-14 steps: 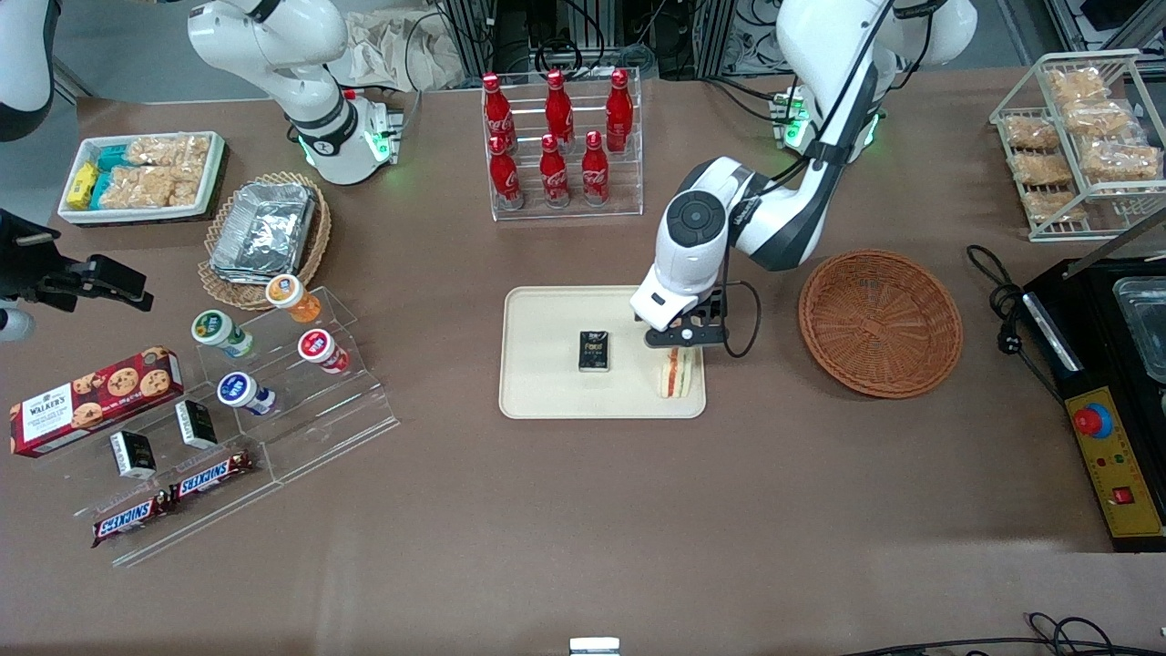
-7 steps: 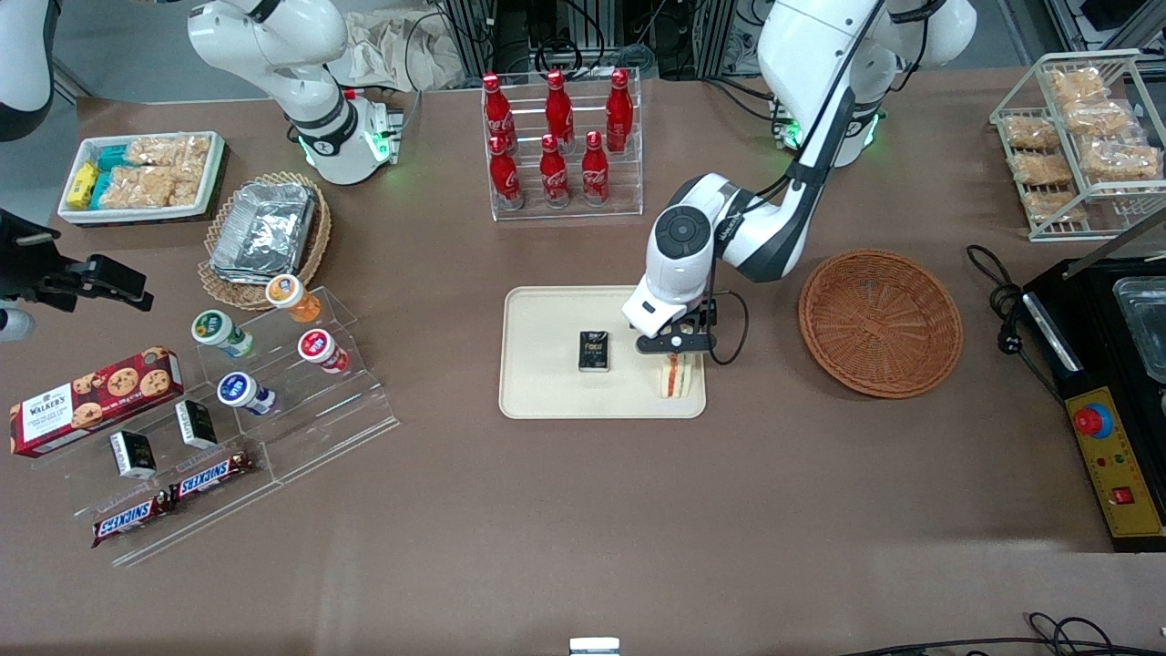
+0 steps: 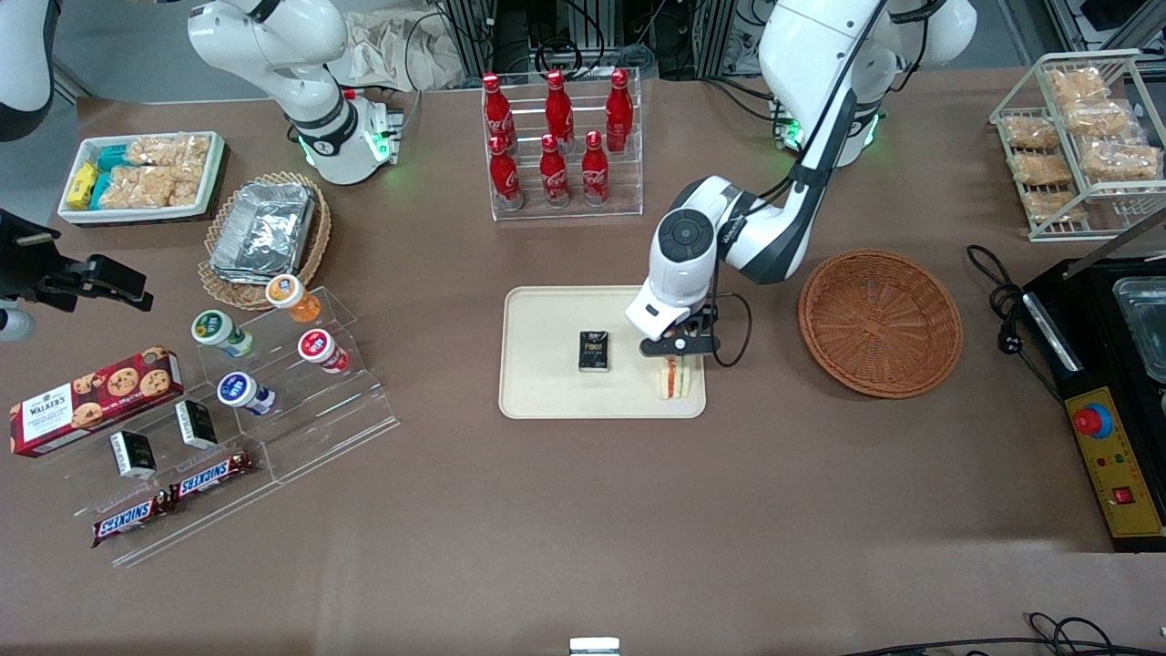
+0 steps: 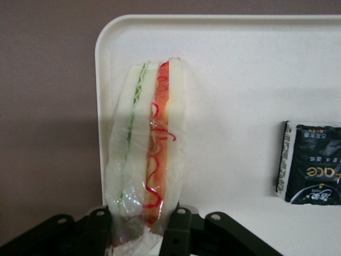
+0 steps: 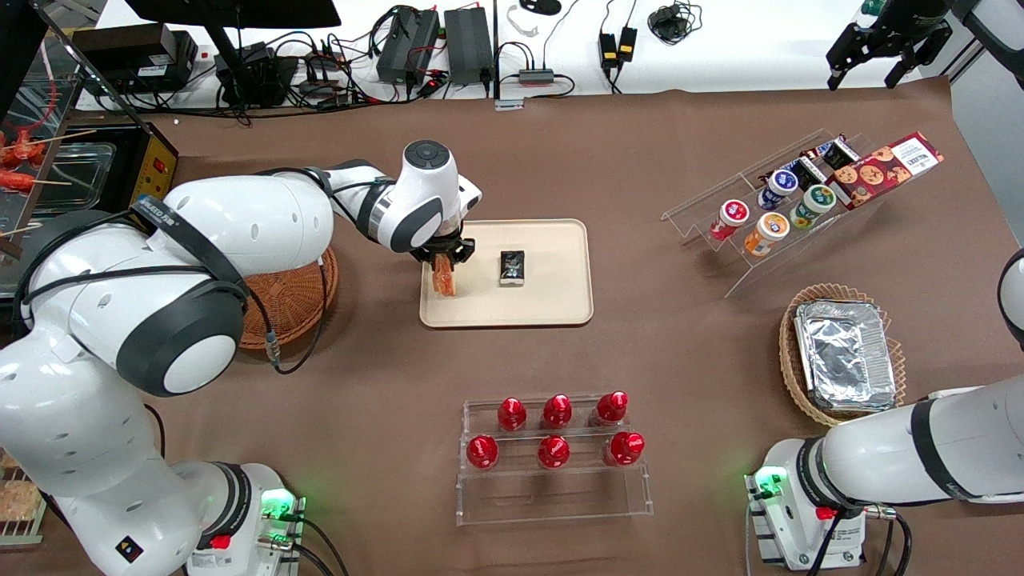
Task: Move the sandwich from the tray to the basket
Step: 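Lower the left gripper and close it on the wrapped sandwich, then lift the sandwich and carry it with the left gripper over the wicker basket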
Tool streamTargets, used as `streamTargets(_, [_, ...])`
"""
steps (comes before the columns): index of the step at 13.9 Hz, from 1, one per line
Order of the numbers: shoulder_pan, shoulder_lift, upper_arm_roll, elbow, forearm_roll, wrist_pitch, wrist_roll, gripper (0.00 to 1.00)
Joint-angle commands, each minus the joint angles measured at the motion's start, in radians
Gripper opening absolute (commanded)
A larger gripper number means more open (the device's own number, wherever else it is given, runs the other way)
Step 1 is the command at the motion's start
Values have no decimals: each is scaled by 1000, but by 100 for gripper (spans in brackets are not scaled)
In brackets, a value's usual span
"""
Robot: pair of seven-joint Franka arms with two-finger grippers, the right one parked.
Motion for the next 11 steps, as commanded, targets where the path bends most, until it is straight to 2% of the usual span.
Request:
streamTargets(1, [18, -55, 7, -1, -3, -6, -37, 0])
streamTargets(3, [44, -105, 7, 48, -2, -109, -69, 0])
streamTargets(9, [175, -196, 7, 400, -19, -646, -68, 0])
streamTargets(11, [224, -237, 7, 468, -22, -722, -68, 0])
